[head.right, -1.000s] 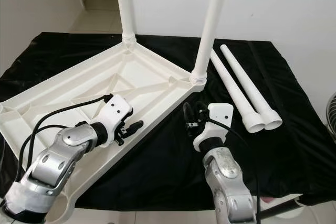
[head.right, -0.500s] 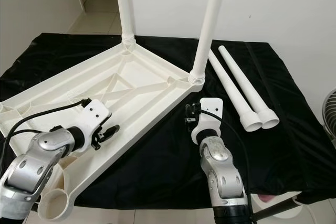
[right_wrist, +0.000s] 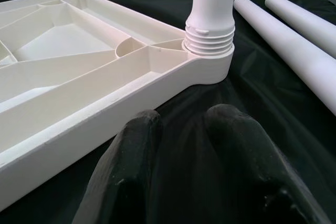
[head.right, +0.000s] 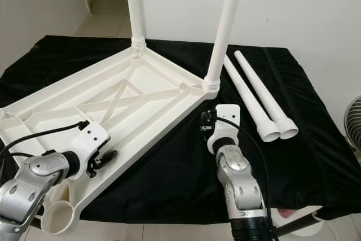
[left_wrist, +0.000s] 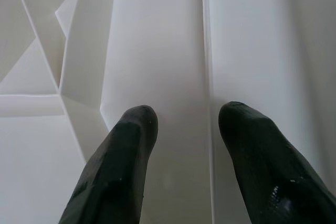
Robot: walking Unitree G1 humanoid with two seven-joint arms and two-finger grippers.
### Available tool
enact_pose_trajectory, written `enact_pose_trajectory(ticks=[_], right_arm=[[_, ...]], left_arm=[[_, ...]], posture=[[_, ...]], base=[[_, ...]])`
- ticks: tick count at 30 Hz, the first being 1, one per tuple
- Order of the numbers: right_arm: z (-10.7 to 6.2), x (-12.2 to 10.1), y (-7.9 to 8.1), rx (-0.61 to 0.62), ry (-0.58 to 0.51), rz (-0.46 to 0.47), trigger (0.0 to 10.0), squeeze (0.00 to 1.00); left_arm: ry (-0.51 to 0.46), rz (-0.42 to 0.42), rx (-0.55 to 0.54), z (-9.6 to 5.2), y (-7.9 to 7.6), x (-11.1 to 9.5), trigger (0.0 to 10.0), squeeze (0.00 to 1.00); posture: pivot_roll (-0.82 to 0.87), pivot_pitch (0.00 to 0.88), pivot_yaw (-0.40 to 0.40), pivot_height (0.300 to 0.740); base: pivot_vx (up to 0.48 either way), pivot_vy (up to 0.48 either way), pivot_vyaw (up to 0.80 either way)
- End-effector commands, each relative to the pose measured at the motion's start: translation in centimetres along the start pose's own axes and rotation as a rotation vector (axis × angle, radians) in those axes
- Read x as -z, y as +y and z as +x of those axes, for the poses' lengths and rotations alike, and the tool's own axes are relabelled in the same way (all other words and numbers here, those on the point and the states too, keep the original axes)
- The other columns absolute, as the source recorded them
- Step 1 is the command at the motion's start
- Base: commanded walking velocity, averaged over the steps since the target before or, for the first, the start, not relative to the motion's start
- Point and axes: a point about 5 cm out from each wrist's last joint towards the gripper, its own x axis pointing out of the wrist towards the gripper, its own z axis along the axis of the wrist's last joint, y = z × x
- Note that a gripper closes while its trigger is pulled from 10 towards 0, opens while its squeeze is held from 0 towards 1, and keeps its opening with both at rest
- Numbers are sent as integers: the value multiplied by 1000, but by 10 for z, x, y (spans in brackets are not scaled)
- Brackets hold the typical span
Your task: Building children table
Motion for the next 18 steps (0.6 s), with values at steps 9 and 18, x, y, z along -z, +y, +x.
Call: enact_pose_trajectory(ticks=[9, 18], right_arm=[[-1, 2, -4, 28, 3, 2, 10000, 0], [0, 0, -5, 30, 2, 3, 10000, 0]], left_arm=[[34, -67, 11, 10, -9, 0, 0, 0], [-23, -157, -41, 35, -20, -25, 0, 0]], posture=[[11, 75, 3, 740], [6, 80, -6, 740]], base=[[0, 0, 0], [0, 0, 0]])
